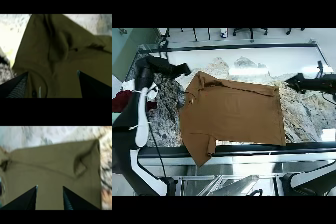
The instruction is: Fold the shirts.
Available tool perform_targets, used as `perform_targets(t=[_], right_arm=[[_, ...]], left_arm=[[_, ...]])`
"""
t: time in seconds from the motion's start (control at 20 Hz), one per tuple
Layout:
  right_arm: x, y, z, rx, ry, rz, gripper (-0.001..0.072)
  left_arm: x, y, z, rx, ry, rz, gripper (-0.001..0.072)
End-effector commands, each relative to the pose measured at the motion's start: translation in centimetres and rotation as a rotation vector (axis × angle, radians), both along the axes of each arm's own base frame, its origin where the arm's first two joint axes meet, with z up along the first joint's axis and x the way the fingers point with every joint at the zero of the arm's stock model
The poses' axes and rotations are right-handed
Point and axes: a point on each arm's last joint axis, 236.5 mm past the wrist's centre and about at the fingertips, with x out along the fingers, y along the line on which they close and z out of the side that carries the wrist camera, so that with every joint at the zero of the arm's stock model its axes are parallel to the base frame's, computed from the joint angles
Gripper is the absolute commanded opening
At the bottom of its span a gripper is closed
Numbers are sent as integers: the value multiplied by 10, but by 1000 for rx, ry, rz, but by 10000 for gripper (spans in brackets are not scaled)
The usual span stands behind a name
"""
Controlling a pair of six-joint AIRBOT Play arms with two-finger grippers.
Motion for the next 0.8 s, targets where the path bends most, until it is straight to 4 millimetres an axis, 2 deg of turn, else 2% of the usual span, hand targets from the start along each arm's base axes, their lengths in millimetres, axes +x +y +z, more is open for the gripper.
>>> perform_targets(t=[0.0, 0.15, 0.25, 0.35, 0.4, 0.5, 0.55, 0.75], right_arm=[[-90, -6, -14, 62, 205, 110, 366], [-168, -11, -48, 21, 356, 74, 368], [-197, -19, -66, -24, 400, -1, 380], [-217, -14, -82, -16, 448, -30, 503], [-225, -9, -89, -9, 475, -21, 505], [-239, -2, -102, -4, 515, -18, 505], [-242, 0, -107, -4, 519, -15, 505], [-249, 7, -120, -14, 533, -1, 505]], left_arm=[[-96, 43, -29, 2, 374, -14, 692], [-182, 43, -85, -15, 586, -18, 691], [-232, 30, -119, -66, 661, -14, 692], [-262, 10, -136, -150, 685, -17, 692], [-275, 7, -143, -160, 705, -20, 692], [-296, 6, -154, -163, 749, -33, 692], [-299, 8, -159, -167, 751, -17, 692], [-281, 15, -164, -166, 681, 31, 690]])
